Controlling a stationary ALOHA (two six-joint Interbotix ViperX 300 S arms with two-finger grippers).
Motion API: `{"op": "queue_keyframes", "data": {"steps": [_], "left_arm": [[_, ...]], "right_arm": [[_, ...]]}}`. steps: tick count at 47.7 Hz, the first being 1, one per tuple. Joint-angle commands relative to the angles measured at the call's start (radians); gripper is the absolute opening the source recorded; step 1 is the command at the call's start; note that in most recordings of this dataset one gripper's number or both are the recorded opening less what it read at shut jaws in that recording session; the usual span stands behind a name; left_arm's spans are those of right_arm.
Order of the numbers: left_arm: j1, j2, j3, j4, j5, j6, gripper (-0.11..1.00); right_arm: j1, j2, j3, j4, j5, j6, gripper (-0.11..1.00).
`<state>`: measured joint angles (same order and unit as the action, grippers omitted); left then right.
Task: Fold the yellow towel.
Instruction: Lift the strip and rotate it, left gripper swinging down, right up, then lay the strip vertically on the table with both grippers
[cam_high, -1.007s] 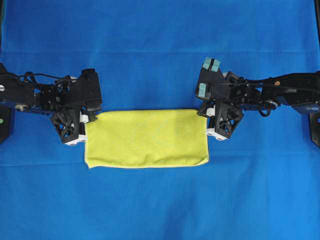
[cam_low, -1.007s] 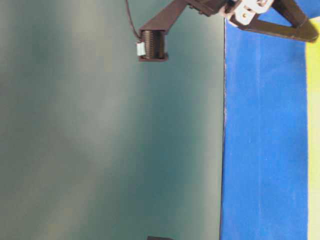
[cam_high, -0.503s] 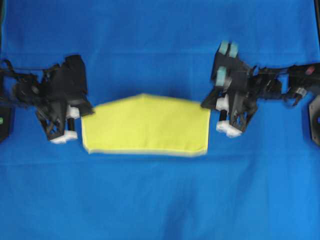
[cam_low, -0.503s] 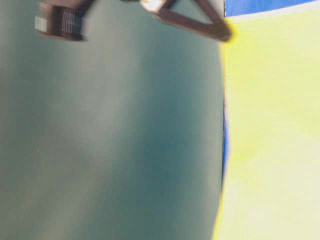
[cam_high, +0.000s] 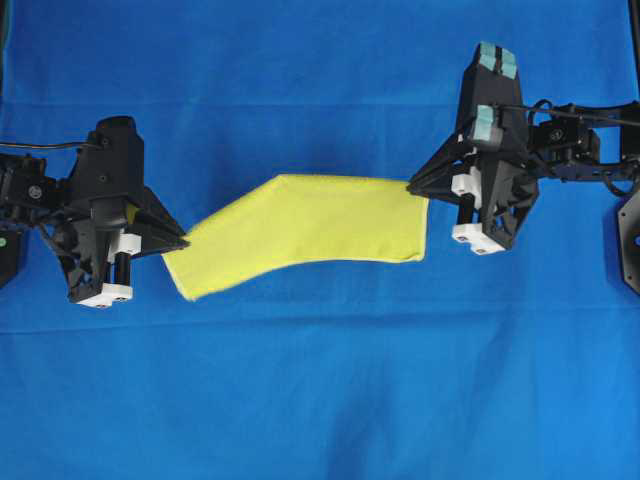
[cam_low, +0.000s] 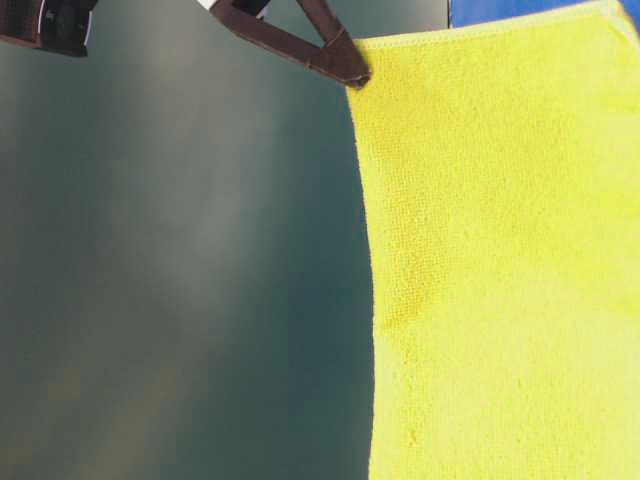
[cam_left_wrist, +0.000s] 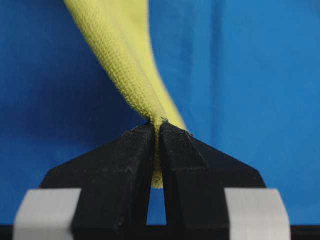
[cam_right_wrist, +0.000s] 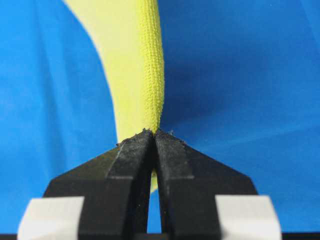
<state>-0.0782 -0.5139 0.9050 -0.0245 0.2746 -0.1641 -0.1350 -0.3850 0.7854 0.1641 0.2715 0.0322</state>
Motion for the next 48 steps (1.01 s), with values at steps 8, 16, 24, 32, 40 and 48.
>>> {"op": "queue_keyframes", "data": {"steps": [8,16,24,32,40,48], "left_arm": [[-0.083,0.046,-0.044,0.002,-0.14,0.015,0.02],[-0.146,0.161,-0.12,0.002,-0.242,0.061,0.02],[-0.179,0.284,-0.238,0.002,-0.272,0.141,0.02],[-0.193,0.403,-0.374,0.002,-0.281,0.215,0.02],[-0.195,0.495,-0.468,0.002,-0.287,0.262,0.02],[-0.195,0.526,-0.482,0.002,-0.287,0.264,0.02]], "right_arm": [[-0.11,-0.005,-0.008,-0.026,-0.014,-0.002,0.02],[-0.218,0.032,-0.028,-0.06,-0.052,-0.002,0.02],[-0.301,0.091,-0.083,-0.11,-0.087,-0.005,0.02],[-0.325,0.169,-0.167,-0.167,-0.115,-0.008,0.02],[-0.328,0.241,-0.253,-0.183,-0.112,-0.009,0.02],[-0.33,0.256,-0.272,-0.183,-0.114,-0.009,0.02]]}}
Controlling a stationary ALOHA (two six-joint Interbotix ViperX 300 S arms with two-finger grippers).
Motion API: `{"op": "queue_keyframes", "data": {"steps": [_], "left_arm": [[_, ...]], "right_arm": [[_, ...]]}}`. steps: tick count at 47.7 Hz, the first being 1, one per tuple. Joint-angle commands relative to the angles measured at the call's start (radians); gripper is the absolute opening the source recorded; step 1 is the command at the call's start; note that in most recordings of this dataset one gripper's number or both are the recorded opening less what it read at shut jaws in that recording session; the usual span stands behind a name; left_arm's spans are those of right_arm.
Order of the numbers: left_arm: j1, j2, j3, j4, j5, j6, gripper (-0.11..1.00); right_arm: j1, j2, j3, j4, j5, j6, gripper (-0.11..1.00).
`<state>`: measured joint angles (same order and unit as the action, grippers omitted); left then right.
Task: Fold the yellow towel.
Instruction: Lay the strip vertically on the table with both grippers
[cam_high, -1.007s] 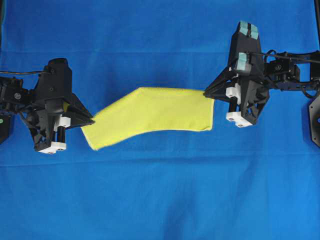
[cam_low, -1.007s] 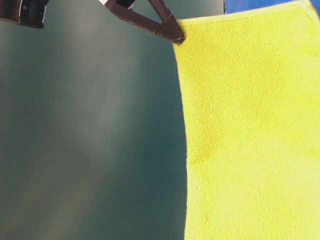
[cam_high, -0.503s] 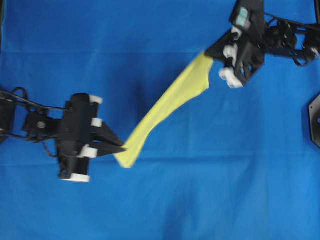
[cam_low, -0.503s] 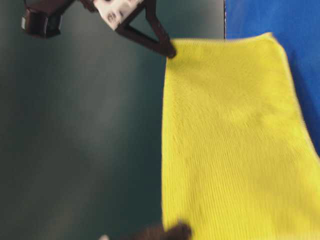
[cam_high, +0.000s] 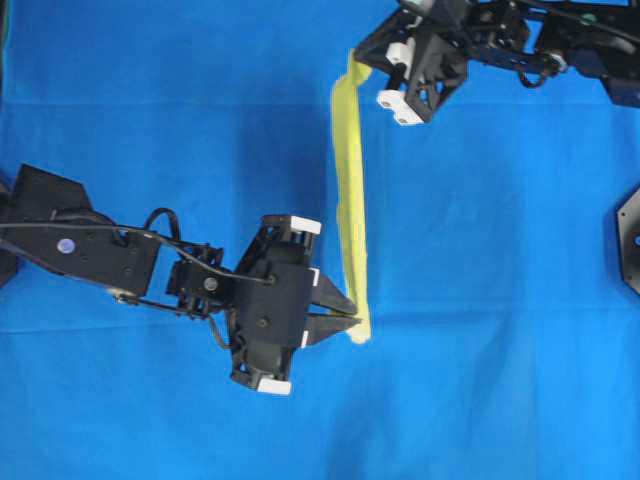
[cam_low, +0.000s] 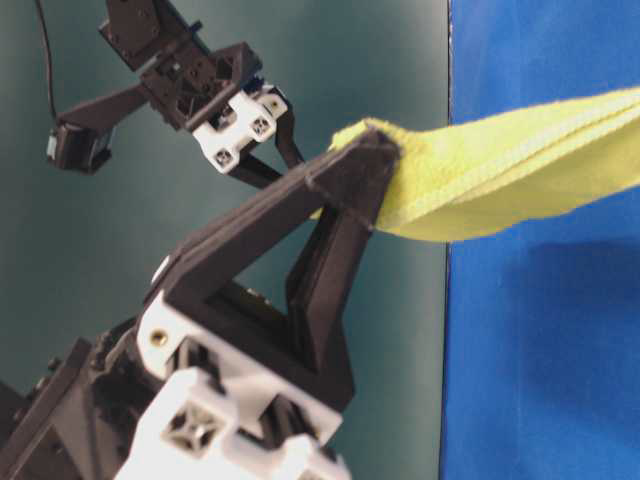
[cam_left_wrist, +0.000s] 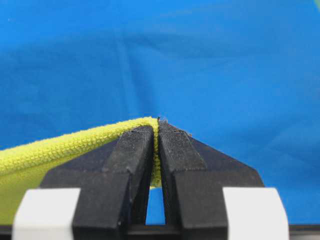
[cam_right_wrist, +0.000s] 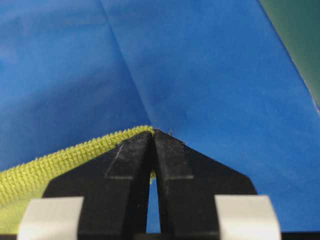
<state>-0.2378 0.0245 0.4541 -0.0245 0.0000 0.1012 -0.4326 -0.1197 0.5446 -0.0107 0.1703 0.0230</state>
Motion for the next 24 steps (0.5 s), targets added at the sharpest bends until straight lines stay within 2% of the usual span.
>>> {"op": "queue_keyframes", "data": {"steps": [1,13,24], "left_arm": [[-0.035,-0.012,-0.031,0.002,-0.012,-0.002,0.02],[-0.025,0.046,-0.072,0.002,-0.094,0.008,0.02],[-0.009,0.204,-0.245,0.002,-0.14,0.066,0.02]], "right_arm": [[-0.032,-0.009,-0.029,-0.008,-0.012,0.0,0.02],[-0.049,-0.064,0.041,-0.008,-0.009,0.005,0.02],[-0.091,-0.213,0.192,-0.003,-0.003,0.012,0.02]]}}
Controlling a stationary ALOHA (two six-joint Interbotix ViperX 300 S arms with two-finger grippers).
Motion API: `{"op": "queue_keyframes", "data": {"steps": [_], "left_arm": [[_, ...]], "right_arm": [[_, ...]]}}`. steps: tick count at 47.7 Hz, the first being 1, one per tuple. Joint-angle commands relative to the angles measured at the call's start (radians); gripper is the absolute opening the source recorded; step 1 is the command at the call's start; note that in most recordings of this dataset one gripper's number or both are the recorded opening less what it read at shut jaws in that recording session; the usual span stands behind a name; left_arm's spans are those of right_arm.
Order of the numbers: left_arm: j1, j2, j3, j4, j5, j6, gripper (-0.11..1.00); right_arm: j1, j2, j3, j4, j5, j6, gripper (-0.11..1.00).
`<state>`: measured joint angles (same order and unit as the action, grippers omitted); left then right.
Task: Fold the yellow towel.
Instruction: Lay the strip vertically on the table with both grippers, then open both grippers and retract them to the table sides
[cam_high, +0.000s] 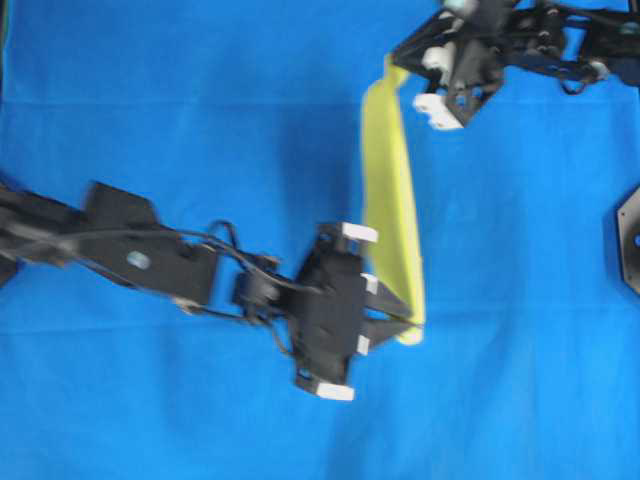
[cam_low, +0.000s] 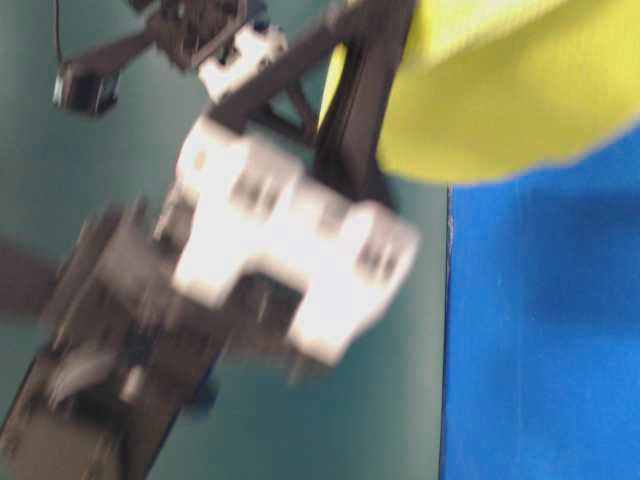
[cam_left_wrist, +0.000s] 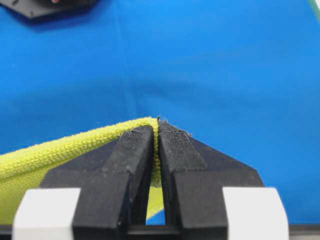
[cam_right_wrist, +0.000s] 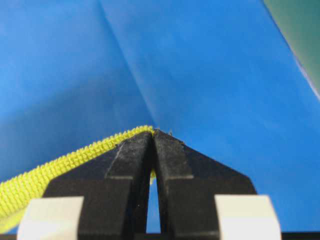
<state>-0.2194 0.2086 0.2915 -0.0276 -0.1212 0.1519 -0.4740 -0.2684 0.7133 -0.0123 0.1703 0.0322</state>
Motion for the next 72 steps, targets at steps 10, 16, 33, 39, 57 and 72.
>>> {"op": "queue_keyframes", "data": {"steps": [10,16,33,39,57,72], "left_arm": [[-0.02,0.147,-0.225,0.005,-0.017,0.028,0.02],[-0.015,0.167,-0.23,0.005,-0.017,0.02,0.02],[-0.031,0.066,-0.003,0.003,-0.066,-0.051,0.02],[-0.038,0.023,0.117,0.003,-0.14,-0.109,0.02],[-0.046,-0.057,0.311,0.003,-0.173,-0.202,0.02],[-0.037,-0.052,0.299,0.003,-0.173,-0.193,0.04]], "right_arm": [[-0.064,-0.189,0.133,-0.002,0.028,0.005,0.02],[-0.066,-0.19,0.164,-0.002,0.021,0.005,0.02],[-0.029,0.061,0.006,0.002,-0.038,0.005,0.02],[0.002,0.169,-0.077,0.0,-0.052,0.005,0.02],[0.054,0.334,-0.183,0.003,-0.091,0.005,0.02],[0.074,0.336,-0.178,-0.002,-0.086,-0.011,0.02]]}}
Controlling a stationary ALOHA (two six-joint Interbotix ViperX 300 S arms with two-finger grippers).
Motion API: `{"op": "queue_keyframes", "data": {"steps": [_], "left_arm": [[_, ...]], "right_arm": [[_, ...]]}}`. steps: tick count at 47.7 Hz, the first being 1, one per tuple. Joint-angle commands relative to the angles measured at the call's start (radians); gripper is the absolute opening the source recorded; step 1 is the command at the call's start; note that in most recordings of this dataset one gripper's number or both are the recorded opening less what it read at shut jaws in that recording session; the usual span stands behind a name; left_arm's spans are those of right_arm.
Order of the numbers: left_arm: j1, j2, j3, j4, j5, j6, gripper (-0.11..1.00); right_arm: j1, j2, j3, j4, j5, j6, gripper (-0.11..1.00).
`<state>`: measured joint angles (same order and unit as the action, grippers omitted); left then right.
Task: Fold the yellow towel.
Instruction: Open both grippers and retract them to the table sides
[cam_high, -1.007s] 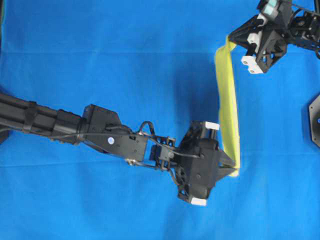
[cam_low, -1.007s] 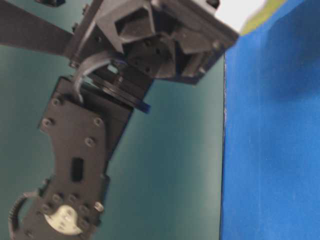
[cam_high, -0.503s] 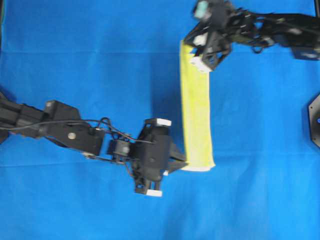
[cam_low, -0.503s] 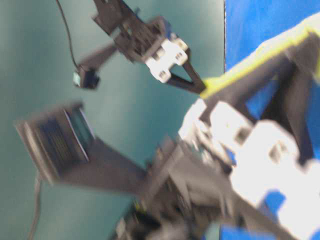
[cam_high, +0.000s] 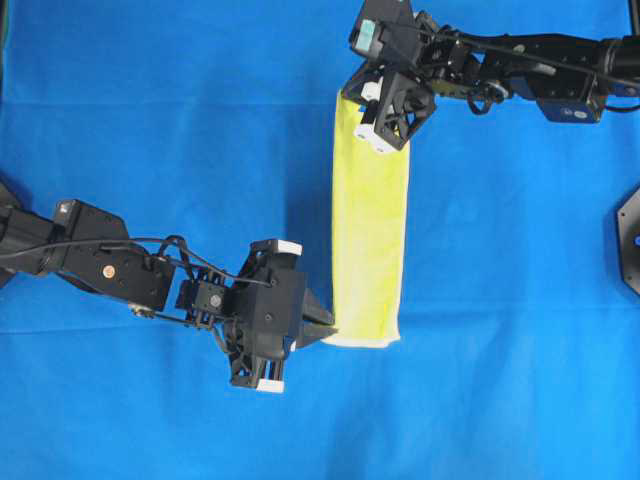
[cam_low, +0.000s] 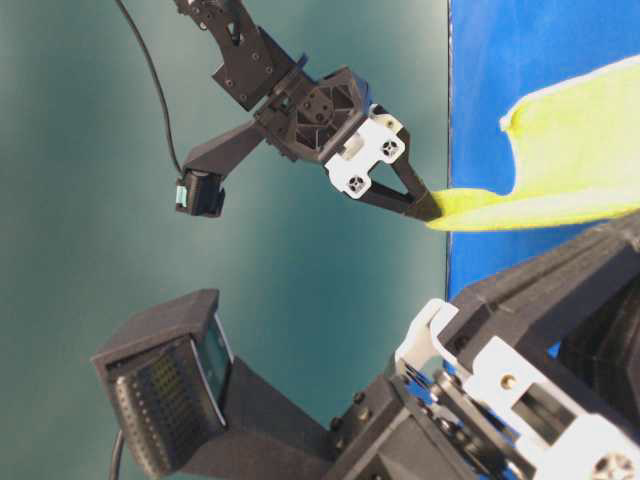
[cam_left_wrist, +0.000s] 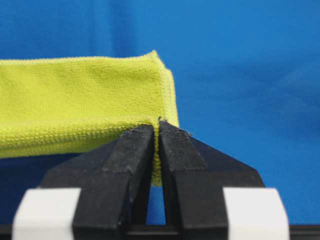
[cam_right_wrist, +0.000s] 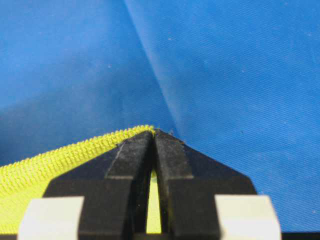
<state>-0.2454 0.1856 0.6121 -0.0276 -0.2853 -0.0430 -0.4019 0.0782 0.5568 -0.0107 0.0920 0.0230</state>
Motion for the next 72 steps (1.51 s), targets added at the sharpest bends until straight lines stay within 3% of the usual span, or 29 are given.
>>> {"op": "queue_keyframes", "data": {"steps": [1,3,11,19,23,28,37,50,59,72], "left_arm": [[-0.011,-0.029,-0.023,0.003,-0.009,0.005,0.05],[-0.011,-0.028,-0.026,0.003,-0.008,0.006,0.09],[-0.005,-0.029,-0.025,0.003,-0.002,0.008,0.43],[-0.002,-0.041,-0.023,0.003,0.023,0.006,0.66],[-0.002,-0.058,-0.026,0.003,0.06,0.002,0.7],[-0.003,-0.097,-0.028,0.003,0.121,-0.005,0.7],[-0.012,-0.225,-0.017,0.003,0.242,0.0,0.69],[-0.012,-0.442,0.071,0.003,0.27,0.052,0.69],[0.018,-0.614,0.201,0.005,0.216,0.081,0.69],[0.092,-0.825,0.431,0.003,0.029,0.08,0.69]], "right_arm": [[0.003,-0.012,-0.021,-0.003,-0.008,-0.002,0.02],[0.003,-0.012,-0.021,-0.003,-0.008,-0.002,0.02],[0.011,-0.012,-0.02,-0.005,-0.006,-0.002,0.05],[0.021,-0.012,-0.018,-0.017,-0.005,-0.012,0.52],[0.02,-0.014,-0.015,-0.02,-0.005,-0.014,0.67],[0.021,-0.026,-0.015,-0.023,-0.005,-0.014,0.59],[0.046,-0.094,0.002,-0.026,0.014,-0.018,0.61],[0.126,-0.29,0.109,-0.031,0.046,-0.014,0.61],[0.164,-0.445,0.255,-0.015,0.008,0.006,0.61],[0.224,-0.681,0.503,0.026,-0.164,0.017,0.61]]}}
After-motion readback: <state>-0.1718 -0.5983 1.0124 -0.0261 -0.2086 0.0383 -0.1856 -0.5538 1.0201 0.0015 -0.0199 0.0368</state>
